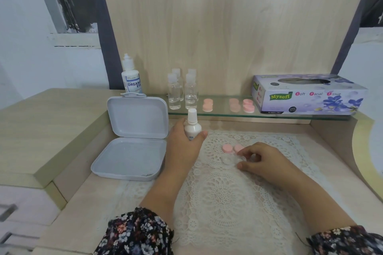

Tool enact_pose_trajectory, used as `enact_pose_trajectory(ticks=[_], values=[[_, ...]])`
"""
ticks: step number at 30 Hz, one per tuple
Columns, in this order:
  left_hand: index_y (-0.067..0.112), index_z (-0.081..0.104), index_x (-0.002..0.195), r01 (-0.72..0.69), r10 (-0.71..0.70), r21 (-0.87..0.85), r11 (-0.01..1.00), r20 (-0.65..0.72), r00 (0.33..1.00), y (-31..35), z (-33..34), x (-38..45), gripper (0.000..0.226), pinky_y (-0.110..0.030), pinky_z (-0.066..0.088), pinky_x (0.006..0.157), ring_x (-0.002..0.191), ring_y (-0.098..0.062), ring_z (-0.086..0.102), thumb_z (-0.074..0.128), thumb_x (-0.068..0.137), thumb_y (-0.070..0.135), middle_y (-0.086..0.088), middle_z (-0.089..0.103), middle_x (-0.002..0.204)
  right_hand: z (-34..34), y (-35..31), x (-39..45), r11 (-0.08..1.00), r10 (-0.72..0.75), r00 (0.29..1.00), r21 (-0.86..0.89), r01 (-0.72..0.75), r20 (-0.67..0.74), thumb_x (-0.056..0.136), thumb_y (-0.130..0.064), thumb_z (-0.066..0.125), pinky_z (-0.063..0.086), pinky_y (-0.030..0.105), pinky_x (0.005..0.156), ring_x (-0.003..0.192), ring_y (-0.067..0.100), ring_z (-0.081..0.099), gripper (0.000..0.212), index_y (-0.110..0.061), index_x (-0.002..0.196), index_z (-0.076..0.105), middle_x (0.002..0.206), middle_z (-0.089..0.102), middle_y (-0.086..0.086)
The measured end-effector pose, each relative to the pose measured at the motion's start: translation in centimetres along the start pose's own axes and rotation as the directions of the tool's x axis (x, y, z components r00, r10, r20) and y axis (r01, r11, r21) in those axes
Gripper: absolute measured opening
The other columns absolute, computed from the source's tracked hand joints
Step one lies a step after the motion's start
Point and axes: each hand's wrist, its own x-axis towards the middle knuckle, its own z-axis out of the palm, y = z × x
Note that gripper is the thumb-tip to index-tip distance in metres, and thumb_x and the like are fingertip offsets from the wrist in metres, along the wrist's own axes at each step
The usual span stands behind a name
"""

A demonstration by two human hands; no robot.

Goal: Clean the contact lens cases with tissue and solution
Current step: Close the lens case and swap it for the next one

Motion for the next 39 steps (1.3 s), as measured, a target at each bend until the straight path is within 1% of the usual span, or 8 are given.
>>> enact_pose_trajectory(ticks=[4, 9, 12, 15, 19, 22, 28, 39], values=[[0.019, 0.041, 0.139, -0.056, 0.066, 0.099, 0.994, -0.107, 0.992, 0.6, -0.2, -0.6, 0.056, -0.012, 0.035, 0.076, 0.095, -0.005, 0.049, 0.064, 0.089, 0.032, 0.006, 0.049, 0.123, -0.2, 0.2, 0.0, 1.000, 0.002, 1.000, 0.001, -0.002, 0.008, 0.079, -0.036, 0.077, 0.037, 0.014, 0.067, 0.084, -0.001, 0.052, 0.027, -0.033, 0.103, 0.067, 0.097, 0.055, -0.015], [0.008, 0.054, 0.113, -0.319, 0.394, 0.264, 0.910, -0.314, 0.864, 0.7, 0.0, -1.7, 0.027, -0.029, 0.047, 0.071, 0.085, -0.018, 0.052, 0.055, 0.088, 0.016, -0.001, 0.054, 0.099, -0.4, 0.2, 0.0, 1.000, 0.003, 1.000, 0.002, -0.003, 0.022, 0.079, -0.036, 0.076, 0.038, 0.014, 0.067, 0.085, -0.001, 0.053, 0.025, -0.034, 0.101, 0.065, 0.099, 0.056, -0.015], [0.010, 0.060, 0.105, -0.435, 0.456, 0.175, 0.884, -0.105, 0.884, 0.5, 0.6, -2.3, 0.018, -0.025, 0.048, 0.072, 0.082, -0.010, 0.055, 0.049, 0.092, 0.006, 0.004, 0.058, 0.092, -0.4, 0.1, 0.1, 1.000, 0.010, 1.000, 0.014, -0.010, 0.025, 0.079, -0.036, 0.077, 0.038, 0.015, 0.067, 0.085, -0.001, 0.053, 0.024, -0.035, 0.100, 0.064, 0.099, 0.056, -0.015], [0.016, 0.058, 0.125, -0.345, 0.269, 0.199, 0.917, 0.330, 0.905, 0.1, 1.8, -2.4, 0.046, -0.028, 0.043, 0.100, 0.114, -0.011, 0.053, 0.040, 0.090, -0.009, 0.000, 0.059, 0.123, -0.3, 0.2, 0.1, 1.000, 0.014, 1.000, 0.012, -0.014, 0.017, 0.078, -0.035, 0.077, 0.039, 0.017, 0.068, 0.084, 0.000, 0.054, 0.026, -0.032, 0.102, 0.067, 0.098, 0.056, -0.014], [0.026, 0.036, 0.147, -0.332, 0.093, 0.316, 0.889, 0.585, 0.806, -0.4, 2.7, -2.0, 0.075, -0.021, 0.020, 0.115, 0.141, -0.012, 0.029, 0.033, 0.085, -0.017, 0.004, 0.032, 0.154, -0.3, 0.2, 0.1, 1.000, 0.015, 1.000, 0.021, -0.016, 0.014, 0.077, -0.034, 0.078, 0.041, 0.018, 0.070, 0.084, 0.001, 0.055, 0.028, -0.030, 0.103, 0.069, 0.097, 0.056, -0.013], [0.027, 0.035, 0.147, -0.318, 0.052, 0.358, 0.878, 0.590, 0.806, -0.6, 2.7, -1.9, 0.074, -0.023, 0.019, 0.117, 0.143, -0.011, 0.026, 0.033, 0.087, -0.016, 0.006, 0.030, 0.156, -0.3, 0.2, 0.1, 1.000, 0.015, 1.000, 0.021, -0.016, 0.014, 0.077, -0.034, 0.078, 0.041, 0.020, 0.072, 0.084, 0.001, 0.055, 0.031, -0.029, 0.106, 0.069, 0.097, 0.056, -0.014], [0.019, 0.053, 0.132, -0.320, 0.135, 0.362, 0.875, 0.453, 0.881, -0.8, 2.4, -1.7, 0.040, -0.028, 0.044, 0.098, 0.115, -0.014, 0.055, 0.048, 0.095, 0.004, 0.001, 0.061, 0.126, -0.4, 0.0, 0.1, 1.000, 0.021, 1.000, -0.003, -0.021, 0.020, 0.078, -0.036, 0.077, 0.039, 0.019, 0.069, 0.084, 0.000, 0.053, 0.029, -0.029, 0.104, 0.068, 0.098, 0.055, -0.014], [0.002, 0.066, 0.110, -0.439, 0.217, 0.418, 0.796, 0.481, 0.850, -1.2, 2.5, -1.5, 0.022, -0.038, 0.043, 0.095, 0.107, -0.023, 0.051, 0.053, 0.096, 0.012, -0.009, 0.062, 0.113, -0.4, -0.1, -0.1, 1.000, 0.014, 1.000, 0.010, -0.014, 0.021, 0.077, -0.034, 0.078, 0.040, 0.017, 0.068, 0.084, 0.001, 0.054, 0.023, -0.034, 0.097, 0.066, 0.094, 0.057, -0.015]])
